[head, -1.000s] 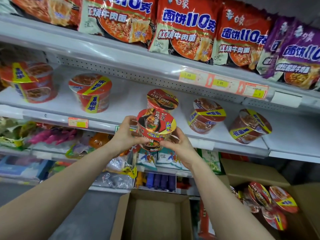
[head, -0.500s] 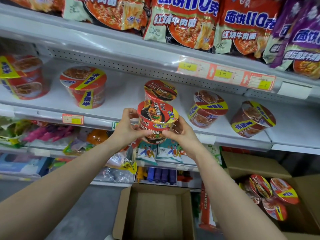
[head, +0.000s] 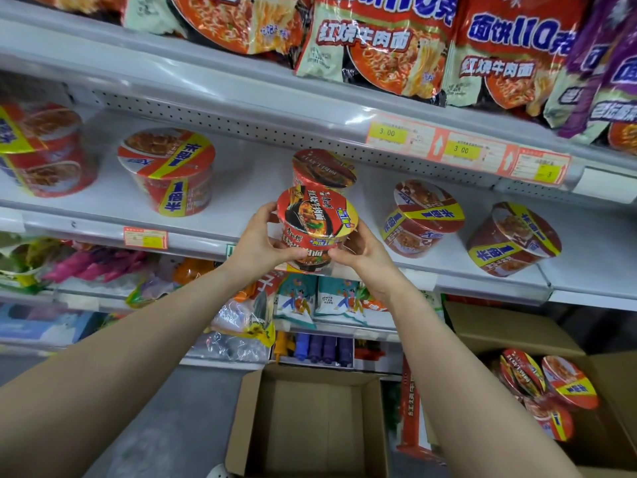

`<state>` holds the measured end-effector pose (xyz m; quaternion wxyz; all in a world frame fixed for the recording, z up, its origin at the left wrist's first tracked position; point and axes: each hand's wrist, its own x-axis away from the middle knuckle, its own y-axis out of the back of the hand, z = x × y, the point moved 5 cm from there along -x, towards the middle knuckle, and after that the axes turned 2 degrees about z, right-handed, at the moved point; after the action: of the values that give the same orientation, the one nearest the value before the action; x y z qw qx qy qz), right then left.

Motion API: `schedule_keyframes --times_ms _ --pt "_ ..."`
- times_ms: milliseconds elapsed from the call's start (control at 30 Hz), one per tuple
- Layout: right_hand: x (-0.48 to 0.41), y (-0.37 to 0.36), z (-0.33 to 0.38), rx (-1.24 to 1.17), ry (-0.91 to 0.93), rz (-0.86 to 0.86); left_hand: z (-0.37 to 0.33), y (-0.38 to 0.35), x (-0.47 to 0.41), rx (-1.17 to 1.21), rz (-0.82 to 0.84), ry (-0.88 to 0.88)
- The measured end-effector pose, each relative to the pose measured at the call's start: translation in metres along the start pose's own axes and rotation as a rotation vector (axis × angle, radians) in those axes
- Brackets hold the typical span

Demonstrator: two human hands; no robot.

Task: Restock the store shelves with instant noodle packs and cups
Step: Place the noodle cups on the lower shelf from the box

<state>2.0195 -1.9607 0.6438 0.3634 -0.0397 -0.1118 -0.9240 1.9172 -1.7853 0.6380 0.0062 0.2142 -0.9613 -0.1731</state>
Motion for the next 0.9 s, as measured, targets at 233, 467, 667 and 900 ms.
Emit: schedule_keyframes --times_ms 233,467,667,900 --pt "-0.014 0.0 -0.001 0.004 -0.02 -0.052 0.009 0.001 -0.015 -0.041 -0.015 0.042" --pt "-0.021 0.002 0.004 0.15 -0.058 -0.351 0.008 -0.002 -0.028 -0.031 -0.053 0.045" --pt "-0.001 -0.008 -0.006 0.381 0.191 -0.5 0.013 -0.003 -0.01 -0.112 -0.166 -0.021" --pt "0.007 -0.028 -0.021 0.281 0.235 -0.429 0.021 -0.02 0.001 -0.018 -0.129 -0.125"
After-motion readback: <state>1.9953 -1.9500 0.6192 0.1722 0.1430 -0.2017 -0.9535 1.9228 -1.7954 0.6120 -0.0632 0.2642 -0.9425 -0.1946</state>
